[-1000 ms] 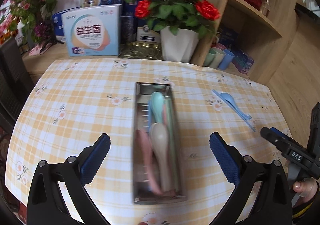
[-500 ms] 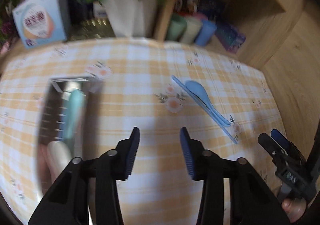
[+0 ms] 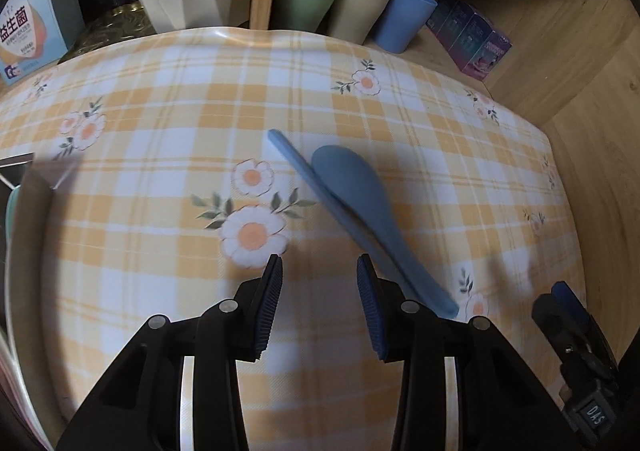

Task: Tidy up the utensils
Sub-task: 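Move both open tools toward the blue spoon and blue chopstick, then grasp the blue chopstick with the left tool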

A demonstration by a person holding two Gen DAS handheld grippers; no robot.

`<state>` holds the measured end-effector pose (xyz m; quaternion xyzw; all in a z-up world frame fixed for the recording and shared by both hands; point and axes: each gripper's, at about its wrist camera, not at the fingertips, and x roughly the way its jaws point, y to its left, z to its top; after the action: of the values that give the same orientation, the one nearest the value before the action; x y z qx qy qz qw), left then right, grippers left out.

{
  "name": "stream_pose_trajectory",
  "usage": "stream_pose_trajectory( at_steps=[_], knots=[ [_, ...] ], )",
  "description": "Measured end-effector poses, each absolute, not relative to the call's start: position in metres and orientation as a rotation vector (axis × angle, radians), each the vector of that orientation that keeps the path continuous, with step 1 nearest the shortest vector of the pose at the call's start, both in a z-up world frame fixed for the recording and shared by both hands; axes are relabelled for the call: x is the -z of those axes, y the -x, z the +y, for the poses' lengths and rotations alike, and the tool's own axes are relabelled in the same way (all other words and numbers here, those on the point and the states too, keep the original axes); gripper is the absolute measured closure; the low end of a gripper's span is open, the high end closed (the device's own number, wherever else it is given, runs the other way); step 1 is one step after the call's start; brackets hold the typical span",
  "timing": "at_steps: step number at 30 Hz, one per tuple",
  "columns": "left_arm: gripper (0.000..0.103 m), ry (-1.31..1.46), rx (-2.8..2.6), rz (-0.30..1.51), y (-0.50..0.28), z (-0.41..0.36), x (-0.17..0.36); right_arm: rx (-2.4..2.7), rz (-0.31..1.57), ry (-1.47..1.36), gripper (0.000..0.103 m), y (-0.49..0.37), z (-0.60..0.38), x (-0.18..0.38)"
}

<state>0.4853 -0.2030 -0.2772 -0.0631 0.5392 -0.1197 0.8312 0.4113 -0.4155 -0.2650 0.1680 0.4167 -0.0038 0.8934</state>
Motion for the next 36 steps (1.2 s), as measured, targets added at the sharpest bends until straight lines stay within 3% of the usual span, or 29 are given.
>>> stream_pose_trajectory(
  at_steps=[13,26,28,32,36],
  knots=[
    [0.064,0.089,0.261,1.119,-0.489,-0.23,0.283,0.068,0.842,-0.426,0.014,-0.411,-0.457,0.268],
    [0.062,0.09,0.204,1.184,-0.492,-0.204,0.276,0.087,0.819,-0.486,0.014,-0.404,-0.468,0.27],
    [0.055,0.094,0.222,1.152,-0.493,-0.211,0.27,0.092,0.818,-0.493,0.014,-0.403,-0.47,0.271],
    [0.053,0.077,0.228,1.153,-0.495,-0.231,0.275,0.087,0.816,-0.496,0.014,-0.401,-0.473,0.269],
    [0.029,0.038,0.172,1.139,-0.493,-0.24,0.282,0.088,0.806,-0.502,0.014,-0.398,-0.477,0.265]
  ],
)
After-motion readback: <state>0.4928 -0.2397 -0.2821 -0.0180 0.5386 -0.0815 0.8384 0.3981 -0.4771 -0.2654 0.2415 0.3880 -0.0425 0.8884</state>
